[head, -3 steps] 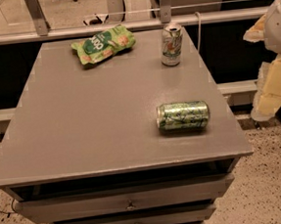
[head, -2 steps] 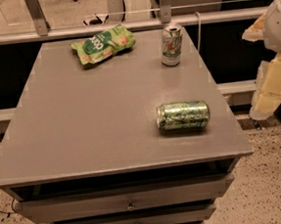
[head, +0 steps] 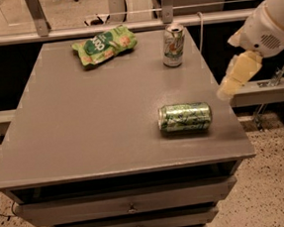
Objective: Pick 7up can
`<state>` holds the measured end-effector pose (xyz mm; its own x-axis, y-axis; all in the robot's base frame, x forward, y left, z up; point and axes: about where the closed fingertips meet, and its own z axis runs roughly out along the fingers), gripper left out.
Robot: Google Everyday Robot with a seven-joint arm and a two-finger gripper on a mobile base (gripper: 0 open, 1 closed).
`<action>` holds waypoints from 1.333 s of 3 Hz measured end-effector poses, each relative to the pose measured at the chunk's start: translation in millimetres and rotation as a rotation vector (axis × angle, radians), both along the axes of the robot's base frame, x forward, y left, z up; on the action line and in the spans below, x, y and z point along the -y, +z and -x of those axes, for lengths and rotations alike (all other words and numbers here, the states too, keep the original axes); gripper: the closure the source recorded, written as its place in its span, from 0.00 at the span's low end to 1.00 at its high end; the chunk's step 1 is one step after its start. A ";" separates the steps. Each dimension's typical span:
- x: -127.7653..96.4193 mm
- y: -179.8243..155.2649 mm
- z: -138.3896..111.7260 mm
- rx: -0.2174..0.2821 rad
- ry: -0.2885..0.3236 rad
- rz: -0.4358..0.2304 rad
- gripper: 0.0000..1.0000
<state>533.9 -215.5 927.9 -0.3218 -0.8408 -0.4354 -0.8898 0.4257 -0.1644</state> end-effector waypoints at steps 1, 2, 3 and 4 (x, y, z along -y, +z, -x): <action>-3.5 -19.8 -70.9 0.045 -0.062 -0.156 0.00; -8.5 -27.3 -129.5 0.095 -0.115 -0.314 0.00; -21.7 -33.1 -163.5 0.134 -0.142 -0.475 0.00; -36.0 -36.7 -190.8 0.209 -0.136 -0.578 0.00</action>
Offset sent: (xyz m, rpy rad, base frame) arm 0.2018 0.0066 -0.0262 0.5186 -0.1661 -0.1865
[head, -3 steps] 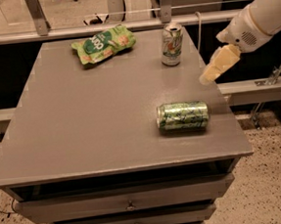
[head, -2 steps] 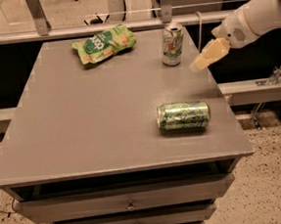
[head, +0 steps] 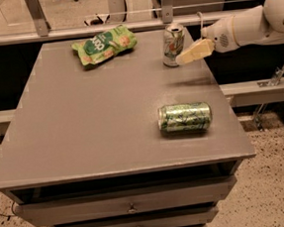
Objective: Pick 7up can
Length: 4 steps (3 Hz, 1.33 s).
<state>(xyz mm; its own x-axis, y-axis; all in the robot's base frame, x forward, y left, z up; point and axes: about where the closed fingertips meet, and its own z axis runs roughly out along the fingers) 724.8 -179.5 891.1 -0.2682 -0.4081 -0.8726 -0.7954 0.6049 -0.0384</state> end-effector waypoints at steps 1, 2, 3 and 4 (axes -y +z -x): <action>-3.6 -0.4 -23.9 0.082 -0.020 -0.061 0.00; -10.3 1.5 -38.3 0.130 -0.020 -0.107 0.14; -14.0 0.6 -42.2 0.132 -0.017 -0.139 0.37; -13.1 4.6 -40.2 0.139 -0.014 -0.152 0.60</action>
Offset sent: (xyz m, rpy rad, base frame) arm 0.0536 0.0123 0.0078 0.1609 -0.1928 -0.0262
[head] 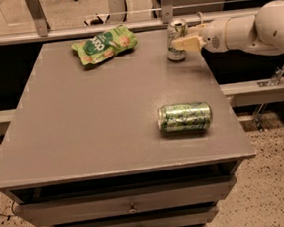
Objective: Pick 7up can
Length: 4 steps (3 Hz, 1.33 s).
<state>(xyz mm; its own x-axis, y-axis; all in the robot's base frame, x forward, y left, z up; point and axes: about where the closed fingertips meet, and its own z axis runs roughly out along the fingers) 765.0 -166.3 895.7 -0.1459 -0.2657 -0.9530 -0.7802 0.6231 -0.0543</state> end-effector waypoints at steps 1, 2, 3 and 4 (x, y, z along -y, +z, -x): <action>8.2 14.6 5.9 0.004 -0.013 -0.014 0.84; 19.2 40.6 15.1 -0.019 -0.044 -0.006 1.00; 37.1 73.5 23.4 -0.024 -0.087 -0.005 1.00; 37.7 74.1 23.3 -0.026 -0.090 -0.007 1.00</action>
Offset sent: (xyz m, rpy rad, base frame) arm -0.0289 -0.0443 0.0792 0.0014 0.0593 -0.1076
